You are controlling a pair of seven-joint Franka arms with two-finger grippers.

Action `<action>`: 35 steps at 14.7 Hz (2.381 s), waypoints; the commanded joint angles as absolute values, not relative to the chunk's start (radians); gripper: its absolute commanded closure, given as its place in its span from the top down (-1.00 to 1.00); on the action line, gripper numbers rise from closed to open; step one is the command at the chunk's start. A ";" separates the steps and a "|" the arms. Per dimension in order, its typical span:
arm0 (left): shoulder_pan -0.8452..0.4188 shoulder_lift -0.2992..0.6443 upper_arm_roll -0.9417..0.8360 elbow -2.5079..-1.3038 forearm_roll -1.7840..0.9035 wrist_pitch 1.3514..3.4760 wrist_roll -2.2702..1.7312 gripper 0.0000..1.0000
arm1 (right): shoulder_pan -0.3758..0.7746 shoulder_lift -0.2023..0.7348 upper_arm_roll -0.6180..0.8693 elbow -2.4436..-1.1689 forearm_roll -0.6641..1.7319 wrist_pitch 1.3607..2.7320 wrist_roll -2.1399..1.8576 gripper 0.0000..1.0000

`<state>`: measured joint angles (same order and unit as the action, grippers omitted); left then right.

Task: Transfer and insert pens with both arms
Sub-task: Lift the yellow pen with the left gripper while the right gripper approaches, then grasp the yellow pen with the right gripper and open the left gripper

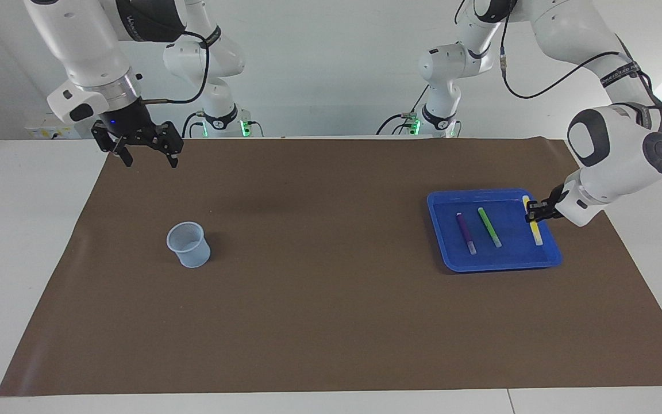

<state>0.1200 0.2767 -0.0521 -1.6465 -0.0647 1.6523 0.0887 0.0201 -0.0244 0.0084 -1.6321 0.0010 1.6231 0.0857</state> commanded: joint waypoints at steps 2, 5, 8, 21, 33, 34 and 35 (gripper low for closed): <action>0.086 0.281 -0.060 -1.517 -0.214 1.452 -0.202 -1.00 | 0.012 -0.038 0.012 -1.649 0.070 1.626 0.063 1.00; 0.086 0.259 -0.101 -1.496 -0.358 1.391 -0.469 -1.00 | 0.014 -0.038 0.012 -1.651 0.124 1.626 0.064 1.00; 0.086 0.218 -0.161 -1.503 -0.506 1.388 -0.722 -1.00 | 0.032 -0.037 0.015 -1.654 0.242 1.667 0.086 1.00; -0.089 0.006 -0.215 -1.820 -0.940 1.767 -1.508 -1.00 | 0.330 -0.025 0.020 -1.666 0.508 1.887 0.781 1.00; -0.225 -0.094 -0.216 -2.031 -1.212 2.057 -1.623 -1.00 | 0.449 -0.014 0.020 -1.707 0.491 2.018 0.672 1.00; -0.225 -0.094 -0.216 -2.031 -1.221 2.054 -1.618 -1.00 | 0.449 -0.018 0.020 -1.719 0.491 2.040 0.672 1.00; -0.225 -0.095 -0.216 -2.031 -1.229 2.057 -1.611 -1.00 | 0.449 -0.018 0.020 -1.727 0.491 2.048 0.672 1.00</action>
<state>-0.2176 -0.0576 -0.2244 -1.9922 -1.1938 2.0367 -1.6140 0.4512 0.0053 0.0191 -1.6800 0.4854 2.0092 0.6966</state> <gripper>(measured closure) 0.833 0.000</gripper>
